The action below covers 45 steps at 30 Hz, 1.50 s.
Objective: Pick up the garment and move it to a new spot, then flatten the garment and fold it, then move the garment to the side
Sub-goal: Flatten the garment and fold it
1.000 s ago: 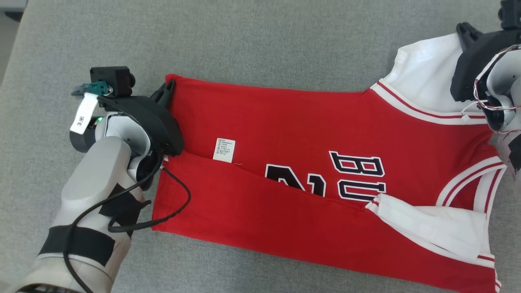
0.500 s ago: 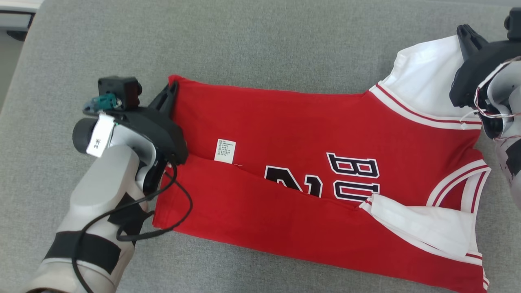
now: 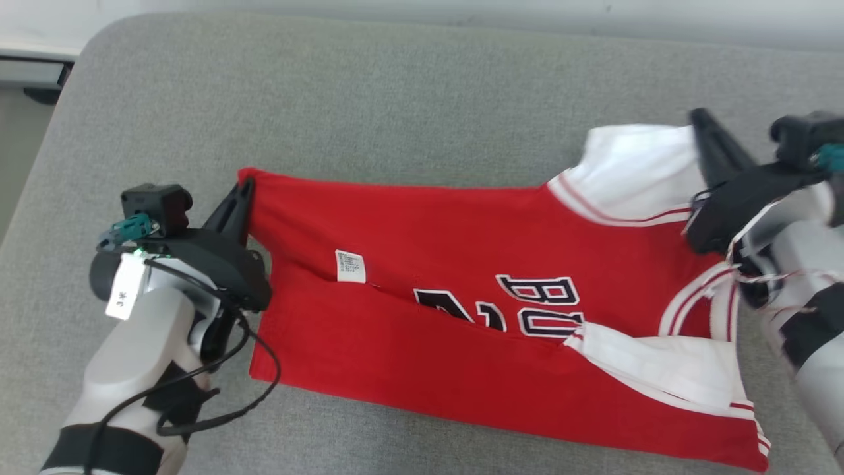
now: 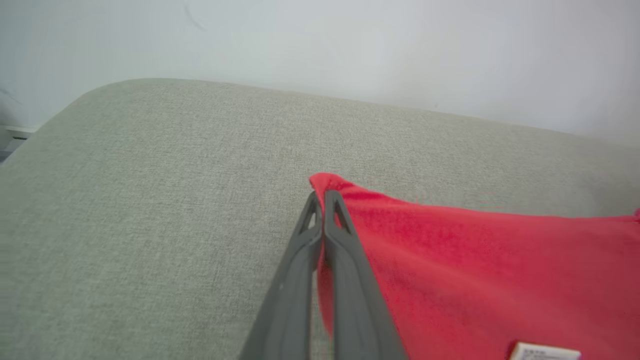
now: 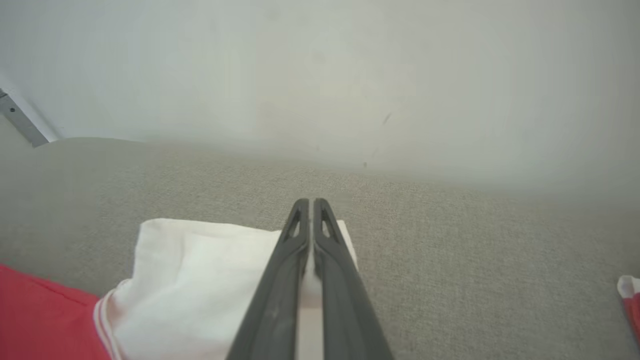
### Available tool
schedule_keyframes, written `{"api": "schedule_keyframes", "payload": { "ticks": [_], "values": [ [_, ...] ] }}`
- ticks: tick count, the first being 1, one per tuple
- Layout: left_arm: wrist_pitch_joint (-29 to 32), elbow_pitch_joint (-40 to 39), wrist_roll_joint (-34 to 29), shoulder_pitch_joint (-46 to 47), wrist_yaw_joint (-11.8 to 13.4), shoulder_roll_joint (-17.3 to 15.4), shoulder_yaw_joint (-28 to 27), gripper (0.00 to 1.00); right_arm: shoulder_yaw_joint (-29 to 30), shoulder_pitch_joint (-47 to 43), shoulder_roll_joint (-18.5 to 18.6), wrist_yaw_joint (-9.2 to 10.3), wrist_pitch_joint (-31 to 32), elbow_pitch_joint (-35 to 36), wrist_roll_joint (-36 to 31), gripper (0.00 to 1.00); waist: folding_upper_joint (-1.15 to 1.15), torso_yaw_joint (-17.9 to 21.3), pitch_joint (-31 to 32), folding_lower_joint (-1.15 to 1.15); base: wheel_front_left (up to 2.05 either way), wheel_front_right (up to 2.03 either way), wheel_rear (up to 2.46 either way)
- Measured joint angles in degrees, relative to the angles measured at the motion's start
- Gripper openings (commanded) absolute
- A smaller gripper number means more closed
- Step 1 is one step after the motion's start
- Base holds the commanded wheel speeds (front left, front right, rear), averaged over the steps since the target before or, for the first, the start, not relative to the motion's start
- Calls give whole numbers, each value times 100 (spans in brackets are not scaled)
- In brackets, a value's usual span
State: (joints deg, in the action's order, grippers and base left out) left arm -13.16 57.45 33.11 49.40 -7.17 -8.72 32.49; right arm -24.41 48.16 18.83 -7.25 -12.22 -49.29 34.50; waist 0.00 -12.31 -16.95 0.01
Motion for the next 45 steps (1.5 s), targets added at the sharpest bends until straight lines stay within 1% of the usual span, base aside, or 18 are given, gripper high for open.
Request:
{"api": "schedule_keyframes", "payload": {
  "ticks": [2, 5, 6, 11, 13, 16, 18, 21, 25, 27, 30, 34, 37, 42, 44, 45],
  "values": [
    [-4, -103, 23, -31, 0, -109, 18, 0, -221, -220, 23, 1, -44, 434, 151, 0, 0, 50, 65, 0, 0, 0, 0],
    [-10, -359, 73, -191, 0, -237, 245, 0, -594, -640, 138, 0, -77, 1043, 397, 0, 0, 149, 157, 0, 0, 0, 0],
    [-10, -359, 73, -191, 0, -237, 245, 0, -594, -640, 138, 0, -77, 1043, 397, 0, 0, 149, 157, 0, 0, 0, 0],
    [-56, -646, 125, -464, 0, -427, 530, 0, -891, -1228, 576, 0, -147, 2020, 860, 0, 0, 330, 315, 0, 0, 0, 0],
    [-58, -868, 118, -627, 0, -548, 758, 0, -999, -1434, 753, 0, -149, 2336, 966, 0, 0, 399, 381, 0, 0, 0, 0],
    [-78, -1083, 120, -901, -18, -708, 943, 0, -992, -1763, 1003, 0, -191, 2653, 1210, 0, 0, 489, 486, 0, 0, 0, 0],
    [-79, -1157, 194, -1006, -29, -773, 951, 0, -968, -2042, 1163, 0, -193, 2874, 1365, 0, 0, 528, 570, 0, 0, 0, 0],
    [-85, -1256, 359, -1059, -41, -858, 1021, 0, -987, -2473, 1278, 0, -198, 3226, 1560, 0, 0, 561, 694, 0, 0, 0, 0],
    [-100, -1378, 530, -1211, -41, -962, 1068, 0, -1068, -2922, 1330, 0, -199, 3627, 1798, 0, 0, 577, 827, 0, 0, 0, 0],
    [-100, -1412, 565, -1371, -41, -1087, 1083, 0, -1127, -3048, 1332, 0, -199, 3723, 1840, 0, -1, 595, 879, 1, 0, 0, 0],
    [-96, -1433, 691, -1433, -42, -1183, 1243, 0, -1205, -3312, 1472, 0, -198, 3784, 1846, 0, 0, 616, 939, 0, 0, 0, 0],
    [-89, -1435, 872, -1511, -42, -1166, 1277, 0, -1366, -3520, 1438, 0, -176, 3696, 1820, 0, 0, 624, 1010, 0, 0, 0, 0],
    [-36, -1314, 1036, -1592, -42, -1127, 1299, 0, -1585, -3526, 1393, 2, 5, 3551, 1664, 0, 0, 634, 1065, -1, 0, 0, 0],
    [52, -1011, 1163, -1722, -42, -1063, 1327, 0, -1696, -3527, 1226, 101, 112, 3245, 1539, 0, 0, 675, 1157, -1, 0, 0, 0],
    [53, -954, 1192, -1728, -42, -969, 1327, 0, -1704, -3525, 1189, 176, 114, 3106, 1527, 0, 0, 682, 1199, -1, 0, 0, 0],
    [53, -935, 1192, -1728, -42, -940, 1334, 0, -1708, -3525, 1167, 180, 119, 3059, 1522, 0, 0, 685, 1219, -1, 0, 0, 0]
  ]
}}
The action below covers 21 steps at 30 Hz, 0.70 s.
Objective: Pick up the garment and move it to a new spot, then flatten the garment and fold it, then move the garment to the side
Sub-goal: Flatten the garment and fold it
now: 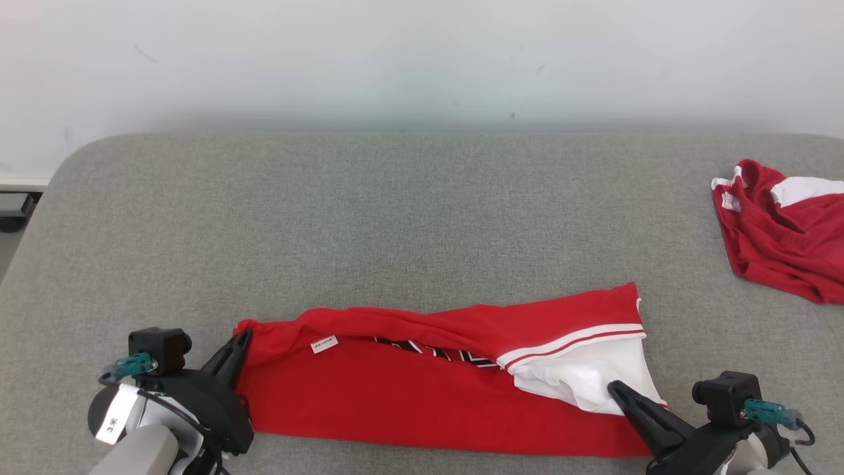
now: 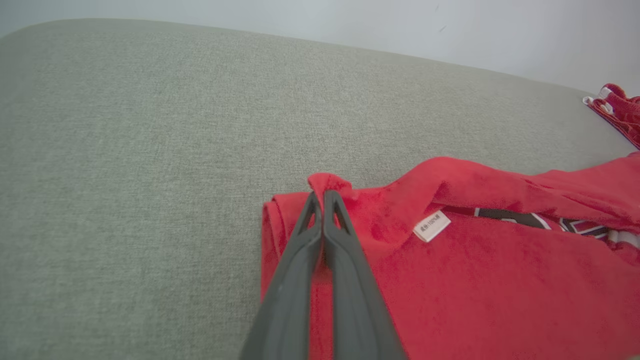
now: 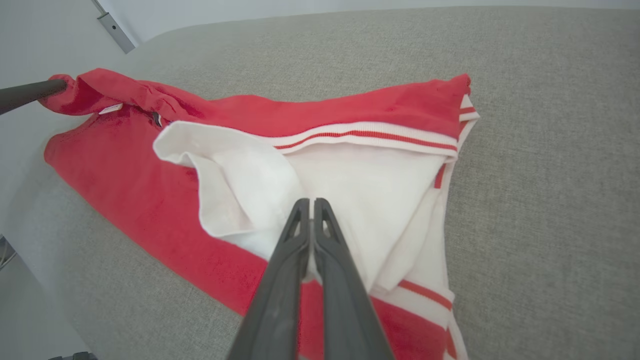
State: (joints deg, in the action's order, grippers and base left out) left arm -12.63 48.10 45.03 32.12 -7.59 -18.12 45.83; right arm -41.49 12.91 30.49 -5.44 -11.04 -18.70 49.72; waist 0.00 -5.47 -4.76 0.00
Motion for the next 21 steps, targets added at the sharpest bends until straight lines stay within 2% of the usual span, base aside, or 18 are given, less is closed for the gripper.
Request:
{"api": "schedule_keyframes", "payload": {
  "ticks": [1, 2, 3, 9, 13, 17, 21],
  "values": [
    [1, 53, 16, 1, 0, 27, -10, 4, 5, 0, -30, 55, -2, -51, 0, 0, 0, 4, 18, 0, 0, 0, 0],
    [1, 110, 38, 1, 0, 45, -20, 45, 1, 2, -56, 103, 1, -120, -19, 46, 0, 7, 35, 0, 0, 0, 0],
    [0, 143, 36, 2, 0, 45, -7, 100, 0, -1, -60, 104, -1, -160, -33, 100, 0, 8, 52, 0, 0, 0, 0],
    [-60, 269, 116, 1, 12, 68, -225, 100, 339, -149, -137, 35, -127, -75, 435, 100, 0, -3, 128, 0, 0, 0, 0],
    [-113, 249, 256, -25, 119, 58, -427, 100, 623, -315, -115, -14, -214, 79, 743, 100, 0, -13, 186, 0, 0, 0, 0],
    [-155, 54, 248, -253, 244, 46, -493, 100, 842, -504, 0, -10, -265, 199, 778, 100, 0, -18, 253, 0, 0, 0, 0],
    [-163, -276, 214, -484, 380, 41, -605, 100, 961, -608, 96, 190, -275, 219, 703, 100, 0, -30, 304, 0, 0, 0, 0]
  ]
}}
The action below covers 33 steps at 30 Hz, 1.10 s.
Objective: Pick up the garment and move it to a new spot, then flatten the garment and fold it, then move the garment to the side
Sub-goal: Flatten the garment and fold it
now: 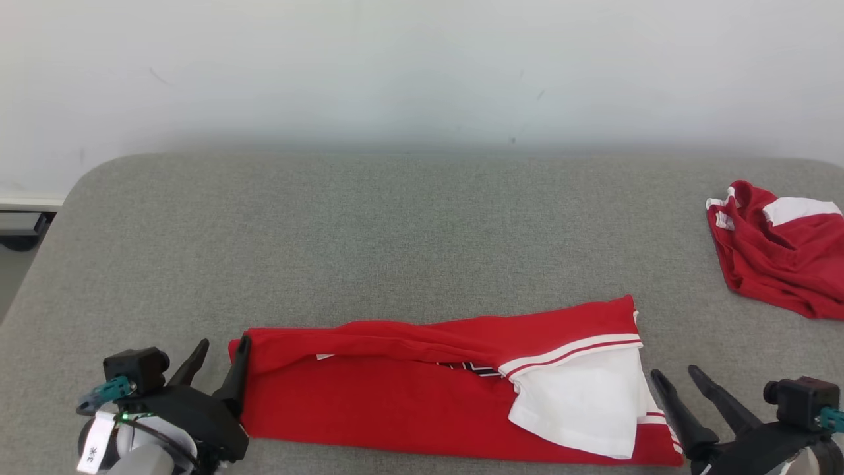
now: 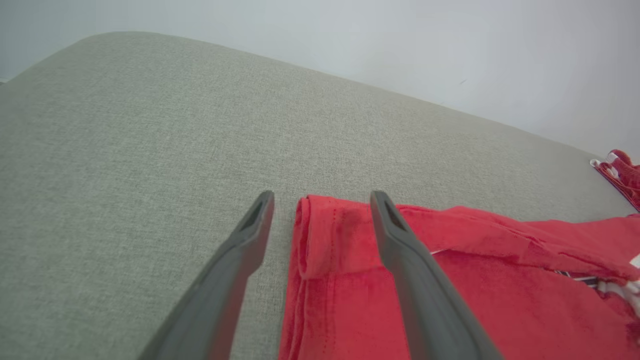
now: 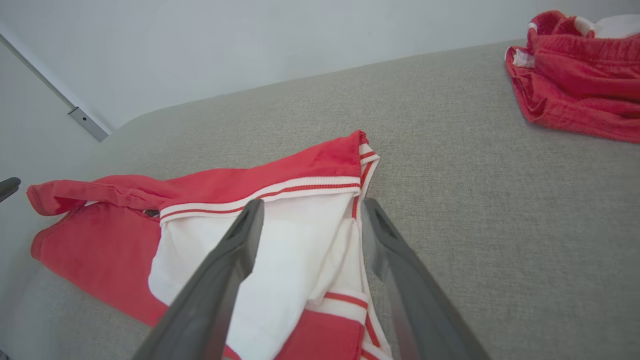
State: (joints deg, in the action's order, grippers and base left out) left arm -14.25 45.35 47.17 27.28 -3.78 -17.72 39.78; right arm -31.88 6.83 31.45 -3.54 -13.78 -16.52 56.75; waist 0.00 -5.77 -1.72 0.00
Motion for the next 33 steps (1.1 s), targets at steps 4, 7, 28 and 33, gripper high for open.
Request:
{"api": "schedule_keyframes", "payload": {
  "ticks": [4, 7, 28, 33],
  "values": [
    [0, -499, -160, -181, 265, 4, -114, 100, 86, -91, 36, 192, -34, 8, -77, 100, 0, -23, 51, 0, 0, 0, 0],
    [-8, -909, -269, -417, 447, -7, -265, 100, 135, -179, 40, 339, -35, 16, -105, 100, 0, -56, 116, 0, 0, 0, 0],
    [-16, -3237, -1229, -1900, 1053, -352, -772, 100, -67, 198, -29, 945, 634, -426, -401, 100, 0, -403, 308, 0, 0, 0, 0],
    [-16, -3605, -1427, -1916, 1074, -258, -780, 100, -241, 569, -101, 960, 1195, -762, -402, 100, 0, -462, 231, 0, 0, 0, 0]
  ]
}}
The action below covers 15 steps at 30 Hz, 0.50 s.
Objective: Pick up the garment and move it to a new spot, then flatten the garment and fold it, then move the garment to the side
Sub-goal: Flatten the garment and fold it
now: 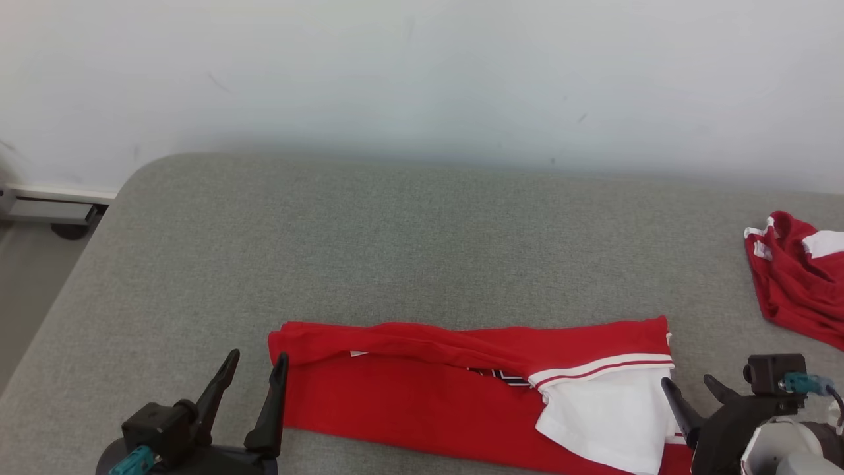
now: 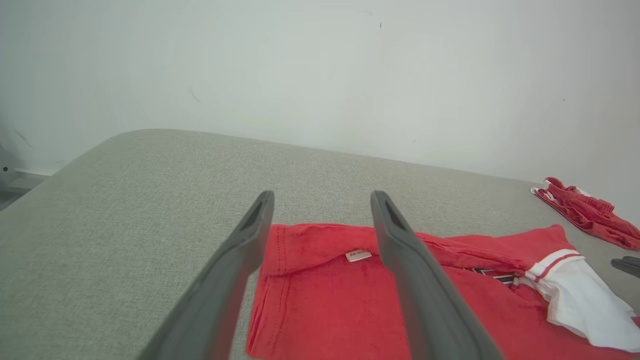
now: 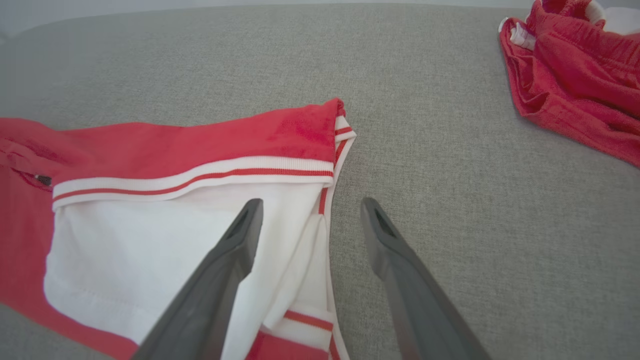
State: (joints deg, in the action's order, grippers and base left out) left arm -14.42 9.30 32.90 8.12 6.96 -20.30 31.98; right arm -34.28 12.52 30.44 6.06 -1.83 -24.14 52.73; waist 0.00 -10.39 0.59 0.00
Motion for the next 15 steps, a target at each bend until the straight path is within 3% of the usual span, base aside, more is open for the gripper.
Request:
{"api": "schedule_keyframes", "payload": {
  "ticks": [15],
  "values": [
    [0, -357, -300, -6, 14, 175, -168, 100, -242, 728, -164, 4, 1448, -915, 256, 100, 0, -334, -328, 0, 0, 0, 0]
  ]
}}
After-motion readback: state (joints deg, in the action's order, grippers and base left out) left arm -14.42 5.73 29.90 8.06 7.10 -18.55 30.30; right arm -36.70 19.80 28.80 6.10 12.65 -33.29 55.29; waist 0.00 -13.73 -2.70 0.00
